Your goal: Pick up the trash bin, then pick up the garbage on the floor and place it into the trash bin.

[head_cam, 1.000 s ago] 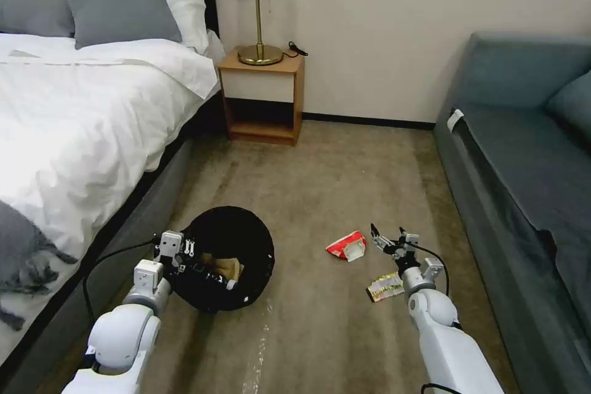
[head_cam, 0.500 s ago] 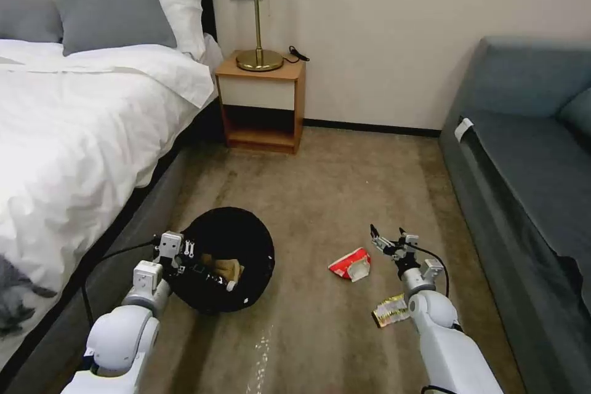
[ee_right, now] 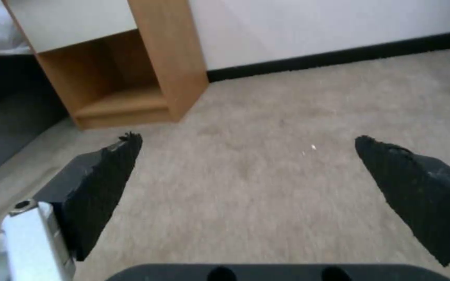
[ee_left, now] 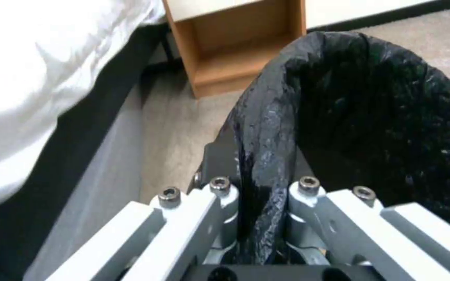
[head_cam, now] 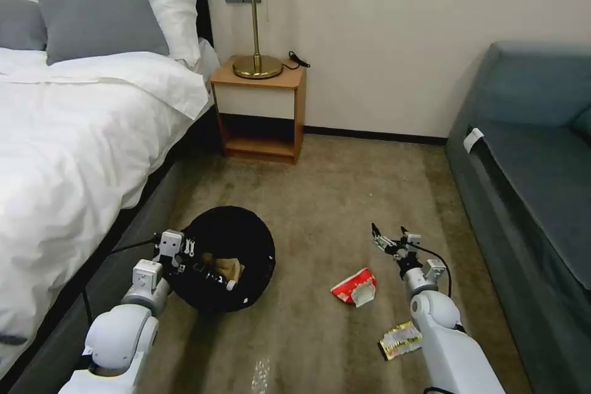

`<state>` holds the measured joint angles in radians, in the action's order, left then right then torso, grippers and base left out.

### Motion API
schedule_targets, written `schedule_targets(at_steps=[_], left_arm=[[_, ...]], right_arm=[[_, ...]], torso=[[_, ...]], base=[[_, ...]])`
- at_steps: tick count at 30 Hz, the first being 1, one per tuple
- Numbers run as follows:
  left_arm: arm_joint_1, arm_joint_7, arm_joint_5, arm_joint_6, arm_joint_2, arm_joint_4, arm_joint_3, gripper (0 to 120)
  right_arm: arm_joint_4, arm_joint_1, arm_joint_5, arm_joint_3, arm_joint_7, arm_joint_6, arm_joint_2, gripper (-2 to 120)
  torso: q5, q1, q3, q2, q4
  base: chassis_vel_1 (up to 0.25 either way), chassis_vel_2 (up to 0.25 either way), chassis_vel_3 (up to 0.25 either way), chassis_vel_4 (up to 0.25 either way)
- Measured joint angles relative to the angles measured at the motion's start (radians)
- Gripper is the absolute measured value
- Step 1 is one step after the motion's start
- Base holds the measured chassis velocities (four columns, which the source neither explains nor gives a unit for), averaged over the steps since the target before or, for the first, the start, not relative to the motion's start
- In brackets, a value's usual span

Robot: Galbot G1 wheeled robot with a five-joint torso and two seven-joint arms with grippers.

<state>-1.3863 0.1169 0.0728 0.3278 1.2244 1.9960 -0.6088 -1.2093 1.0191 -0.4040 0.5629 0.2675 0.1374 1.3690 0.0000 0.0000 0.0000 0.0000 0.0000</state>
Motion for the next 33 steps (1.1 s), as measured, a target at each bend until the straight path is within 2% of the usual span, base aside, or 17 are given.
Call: schedule_targets(at_steps=[11, 14, 15, 17, 18, 20, 21, 25, 30, 33], left_arm=[[-0.001, 0.012, -0.003, -0.023, -0.002, 0.009, 0.010, 7], [0.010, 0.015, 0.006, -0.034, -0.016, 0.009, 0.010, 7], [0.010, 0.015, 0.006, -0.034, -0.016, 0.009, 0.010, 7], [0.012, 0.017, 0.017, -0.038, -0.029, 0.002, 0.010, 7], [0.012, 0.017, 0.017, -0.038, -0.029, 0.002, 0.010, 7], [0.009, 0.020, 0.026, -0.039, -0.042, -0.003, 0.008, 7], [0.009, 0.020, 0.026, -0.039, -0.042, -0.003, 0.008, 7], [0.005, 0.023, 0.034, -0.039, -0.060, 0.000, -0.008, 7], [-0.001, 0.018, 0.023, -0.027, -0.062, 0.016, -0.015, 7], [-0.015, 0.014, 0.014, -0.005, -0.059, 0.050, -0.015, 7]], right_arm=[[-0.065, 0.021, 0.040, 0.003, -0.006, -0.020, -0.026, 100], [-0.123, 0.041, 0.084, -0.030, -0.005, -0.050, -0.100, 100], [-0.123, 0.041, 0.084, -0.030, -0.005, -0.050, -0.100, 100], [-0.162, 0.047, 0.113, -0.073, -0.006, -0.085, -0.187, 100], [-0.162, 0.047, 0.113, -0.073, -0.006, -0.085, -0.187, 100], [-0.198, 0.055, 0.130, -0.128, -0.008, -0.118, -0.294, 100], [-0.198, 0.055, 0.130, -0.128, -0.008, -0.118, -0.294, 100], [-0.247, 0.072, 0.133, -0.245, -0.002, -0.162, -0.423, 100], [-0.274, 0.103, 0.141, -0.319, 0.017, -0.173, -0.477, 100], [-0.292, 0.140, 0.153, -0.372, 0.063, -0.175, -0.528, 100]], torso=[[-0.0003, 0.000, 0.000, 0.000, 0.0000], [0.0006, 0.000, 0.000, 0.000, 0.0000], [0.0006, 0.000, 0.000, 0.000, 0.0000], [0.0001, 0.000, 0.000, 0.000, 0.0001], [0.0001, 0.000, 0.000, 0.000, 0.0001], [-0.0002, 0.000, 0.000, 0.000, -0.0001], [-0.0002, 0.000, 0.000, 0.000, -0.0001], [0.0000, 0.000, 0.000, 0.000, -0.0001], [0.0003, 0.000, 0.000, 0.000, 0.0001], [0.0003, 0.000, 0.000, 0.000, -0.0001]], base=[[-0.165, 0.164, 0.161, -0.155], [-0.091, 0.114, 0.087, -0.107], [-0.067, 0.089, 0.026, -0.069], [0.000, 0.000, 0.000, 0.000], [0.000, 0.000, 0.000, 0.000], [0.000, 0.000, 0.000, 0.000], [0.000, 0.000, 0.000, 0.000], [0.000, 0.000, 0.000, 0.000], [0.000, 0.000, 0.000, 0.000], [0.000, 0.000, 0.000, 0.000]])
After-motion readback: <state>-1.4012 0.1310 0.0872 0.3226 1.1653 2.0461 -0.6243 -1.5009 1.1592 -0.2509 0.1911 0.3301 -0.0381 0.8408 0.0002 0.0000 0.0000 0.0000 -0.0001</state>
